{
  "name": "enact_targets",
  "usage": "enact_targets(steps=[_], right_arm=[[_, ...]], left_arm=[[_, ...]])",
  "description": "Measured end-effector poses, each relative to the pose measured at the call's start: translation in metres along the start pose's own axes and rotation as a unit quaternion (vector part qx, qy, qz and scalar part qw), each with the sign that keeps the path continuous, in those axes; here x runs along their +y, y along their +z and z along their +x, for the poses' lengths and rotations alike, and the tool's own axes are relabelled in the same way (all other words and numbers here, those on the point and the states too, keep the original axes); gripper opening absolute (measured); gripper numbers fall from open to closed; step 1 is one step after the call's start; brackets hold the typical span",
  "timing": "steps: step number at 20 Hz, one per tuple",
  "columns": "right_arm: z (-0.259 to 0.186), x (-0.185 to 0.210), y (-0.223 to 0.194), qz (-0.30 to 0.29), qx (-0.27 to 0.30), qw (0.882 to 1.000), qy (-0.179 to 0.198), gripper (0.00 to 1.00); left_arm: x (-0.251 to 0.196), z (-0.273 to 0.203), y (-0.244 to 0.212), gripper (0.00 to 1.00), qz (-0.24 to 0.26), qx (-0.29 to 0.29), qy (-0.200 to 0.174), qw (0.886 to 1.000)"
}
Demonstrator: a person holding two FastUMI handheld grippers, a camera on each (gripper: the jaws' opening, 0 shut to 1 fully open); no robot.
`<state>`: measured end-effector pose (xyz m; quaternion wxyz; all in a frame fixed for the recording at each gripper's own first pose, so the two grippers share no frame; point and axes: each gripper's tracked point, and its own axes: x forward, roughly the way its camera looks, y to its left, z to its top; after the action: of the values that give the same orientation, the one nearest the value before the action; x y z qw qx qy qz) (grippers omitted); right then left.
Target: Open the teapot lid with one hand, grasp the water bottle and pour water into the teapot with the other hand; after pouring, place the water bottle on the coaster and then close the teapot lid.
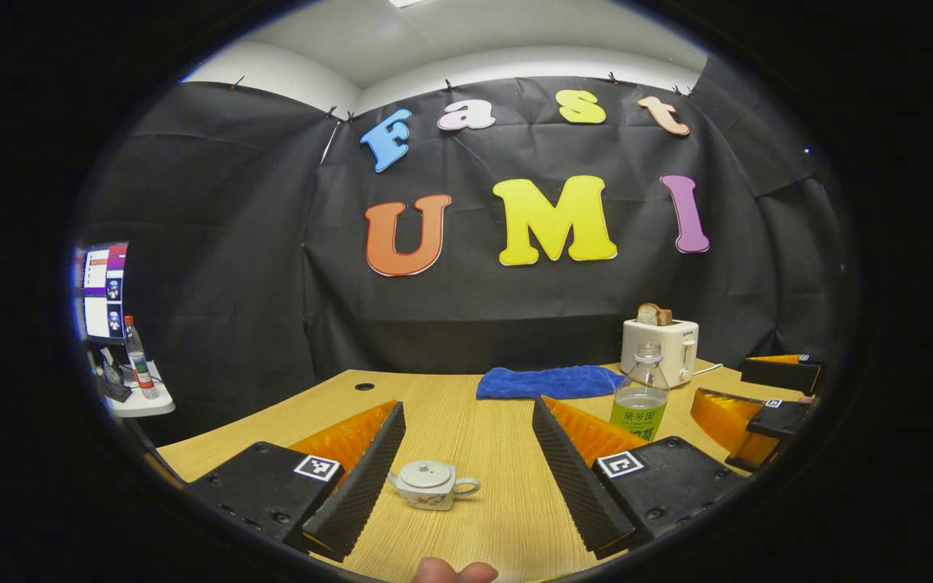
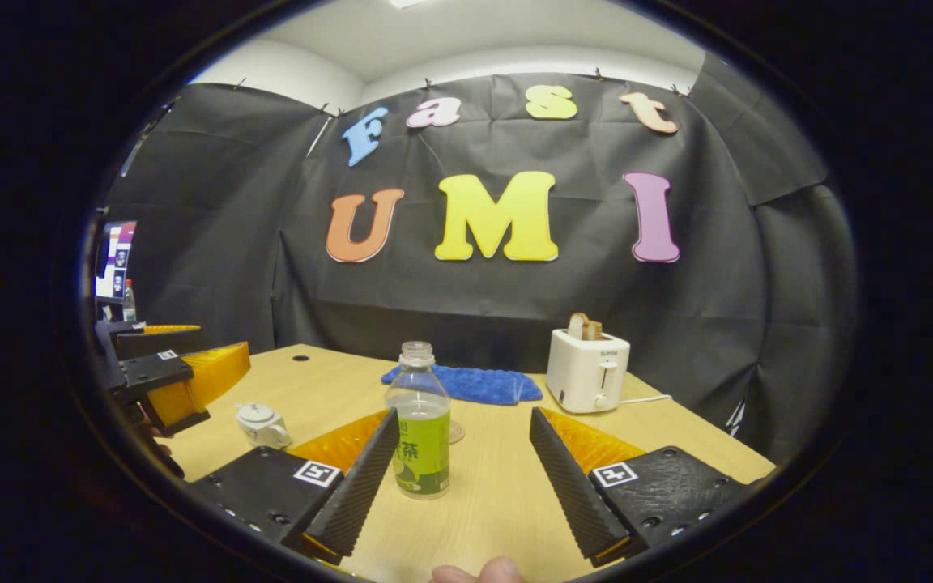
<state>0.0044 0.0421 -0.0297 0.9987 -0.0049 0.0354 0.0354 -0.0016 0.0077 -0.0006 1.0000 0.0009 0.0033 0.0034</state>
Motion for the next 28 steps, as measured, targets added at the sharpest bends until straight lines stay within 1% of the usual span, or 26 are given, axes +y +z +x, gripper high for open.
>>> enact_targets(steps=[1,5,10,13,16,20,21,22,24,26,28], right_arm=[[0.006,0.006,-0.007,0.001,0.007,1.0,0.005,0.98],[0.028,0.023,-0.033,0.01,0.035,0.999,0.018,0.97],[0.057,0.038,-0.059,0.02,0.069,0.997,0.031,0.97],[0.069,0.044,-0.06,0.021,0.072,0.997,0.034,0.97],[0.079,0.044,-0.059,0.023,0.07,0.997,0.029,0.97],[0.09,0.046,-0.066,0.024,0.084,0.996,0.026,0.97],[0.091,0.048,-0.068,0.026,0.088,0.995,0.026,0.95],[0.091,0.048,-0.069,0.031,0.089,0.995,0.025,0.86],[0.091,0.047,-0.065,0.043,0.087,0.995,0.032,0.77],[0.083,0.048,-0.056,0.042,0.084,0.995,0.047,0.73],[0.074,0.043,-0.039,0.036,0.066,0.996,0.056,0.73]], left_arm=[[0.003,-0.001,-0.001,0.99,0.002,0.0,0.002,1.0],[0.01,-0.001,0.001,0.99,0.006,0.0,0.011,1.0],[0.021,0.003,-0.008,0.99,0.002,0.011,0.021,1.0],[0.034,0.006,-0.011,0.99,0.004,0.015,0.033,0.999],[0.052,0.008,-0.015,0.99,0.005,0.017,0.049,0.999],[0.06,0.009,-0.016,0.99,0.004,0.018,0.056,0.998],[0.061,0.009,-0.019,0.99,0.003,0.02,0.056,0.998],[0.062,0.009,-0.018,0.99,0.002,0.02,0.056,0.998],[0.065,0.008,-0.019,0.99,0.004,0.022,0.057,0.998],[0.073,0.007,-0.022,0.99,-0.007,0.025,0.06,0.998],[0.081,0.005,-0.034,0.99,-0.009,0.039,0.058,0.998]])
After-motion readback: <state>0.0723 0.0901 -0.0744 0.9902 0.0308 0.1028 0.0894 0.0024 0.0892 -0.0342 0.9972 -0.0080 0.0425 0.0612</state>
